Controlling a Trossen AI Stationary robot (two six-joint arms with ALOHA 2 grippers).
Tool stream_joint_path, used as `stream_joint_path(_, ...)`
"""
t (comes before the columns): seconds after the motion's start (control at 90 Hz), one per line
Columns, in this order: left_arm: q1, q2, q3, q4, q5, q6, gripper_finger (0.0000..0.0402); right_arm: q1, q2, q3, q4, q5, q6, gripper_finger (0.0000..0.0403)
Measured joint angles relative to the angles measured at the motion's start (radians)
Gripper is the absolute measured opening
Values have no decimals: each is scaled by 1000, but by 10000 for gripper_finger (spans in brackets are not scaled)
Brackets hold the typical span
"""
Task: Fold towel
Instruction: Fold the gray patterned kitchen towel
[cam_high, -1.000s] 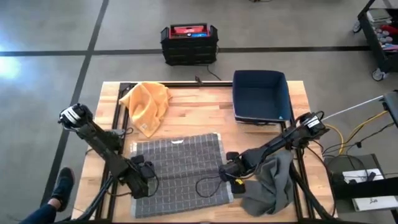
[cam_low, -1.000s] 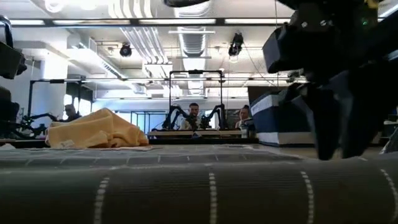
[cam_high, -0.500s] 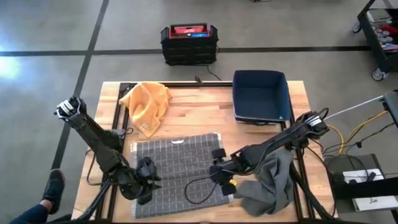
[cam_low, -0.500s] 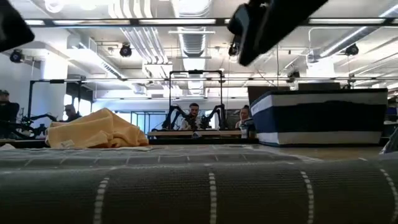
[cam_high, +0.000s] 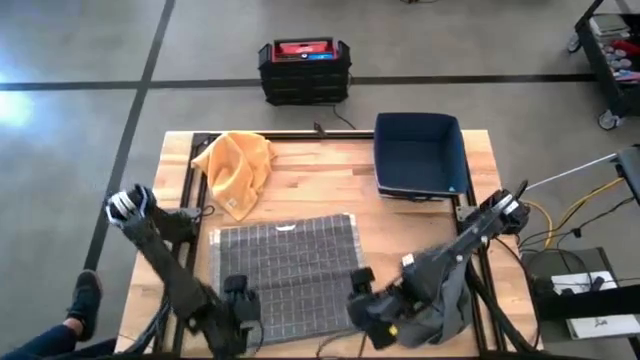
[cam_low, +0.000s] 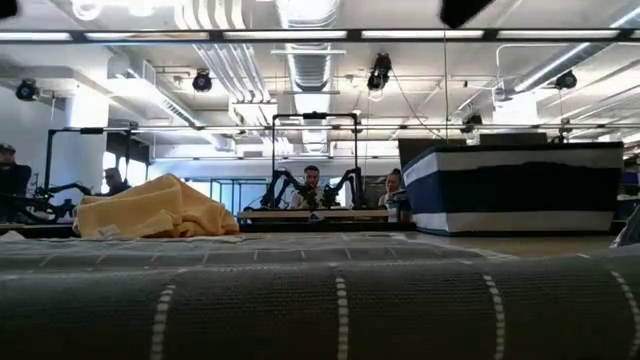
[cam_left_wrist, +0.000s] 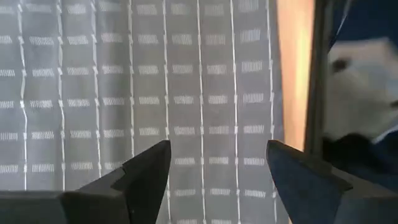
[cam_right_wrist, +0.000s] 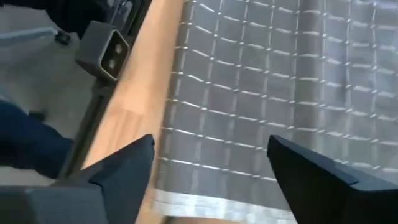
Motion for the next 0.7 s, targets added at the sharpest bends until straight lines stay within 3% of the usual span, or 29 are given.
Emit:
stream_joint_path(0.267,-140,227,133,-43,0,-128,212,76,117,-1,-3,74,204,303)
stream_joint_path(0.456,-168,286,191,-42,20,-146,199,98,158,-1,4,77,255,274)
stream_joint_path(0.7,-176,324,176,-45,32,-168,187,102,207,0,10,140,257,248)
